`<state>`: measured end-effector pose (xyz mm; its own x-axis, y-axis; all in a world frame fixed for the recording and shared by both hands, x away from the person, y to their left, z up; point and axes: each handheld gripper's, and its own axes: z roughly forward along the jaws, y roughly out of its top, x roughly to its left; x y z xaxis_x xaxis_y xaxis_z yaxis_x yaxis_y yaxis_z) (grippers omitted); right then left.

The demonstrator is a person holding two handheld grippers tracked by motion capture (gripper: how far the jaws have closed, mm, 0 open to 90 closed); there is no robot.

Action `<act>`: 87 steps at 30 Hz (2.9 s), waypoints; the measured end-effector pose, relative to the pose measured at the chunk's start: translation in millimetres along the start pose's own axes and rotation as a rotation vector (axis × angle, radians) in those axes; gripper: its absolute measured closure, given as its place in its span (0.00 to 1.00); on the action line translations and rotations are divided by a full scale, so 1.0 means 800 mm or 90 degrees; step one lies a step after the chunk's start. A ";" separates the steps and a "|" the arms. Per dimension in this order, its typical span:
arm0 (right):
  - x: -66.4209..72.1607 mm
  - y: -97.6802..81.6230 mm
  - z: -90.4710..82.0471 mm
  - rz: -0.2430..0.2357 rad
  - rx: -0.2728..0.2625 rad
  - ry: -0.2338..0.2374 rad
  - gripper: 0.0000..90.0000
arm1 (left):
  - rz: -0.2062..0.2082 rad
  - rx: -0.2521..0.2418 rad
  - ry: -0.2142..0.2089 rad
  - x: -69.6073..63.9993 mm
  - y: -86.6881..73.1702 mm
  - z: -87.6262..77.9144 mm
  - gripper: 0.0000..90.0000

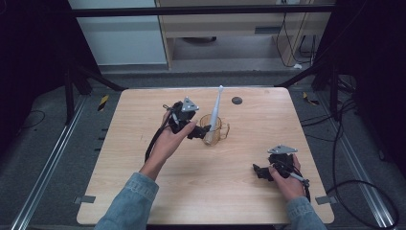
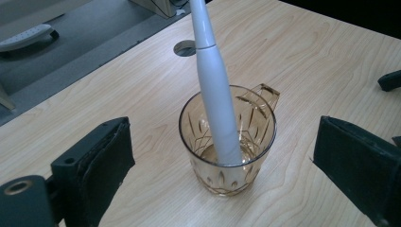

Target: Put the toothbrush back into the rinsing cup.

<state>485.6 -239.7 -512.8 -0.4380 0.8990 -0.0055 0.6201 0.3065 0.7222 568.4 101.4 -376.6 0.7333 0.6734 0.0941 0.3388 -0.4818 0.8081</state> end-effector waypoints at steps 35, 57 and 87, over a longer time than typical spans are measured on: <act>0.000 0.000 0.000 0.000 0.000 0.000 0.00 | -0.061 0.033 0.065 0.056 -0.091 -0.040 0.06; 0.000 0.000 0.000 0.000 0.000 0.000 0.00 | -0.128 0.136 0.098 0.102 -0.171 -0.049 0.06; 0.000 0.000 0.000 0.000 0.000 0.000 0.00 | -0.180 0.133 0.130 0.134 -0.227 -0.031 0.07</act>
<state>485.6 -239.6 -512.8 -0.4377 0.8991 -0.0048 0.6204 0.3058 0.7222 570.7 274.7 -498.8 0.4695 0.8828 0.0157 0.6380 -0.3515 0.6851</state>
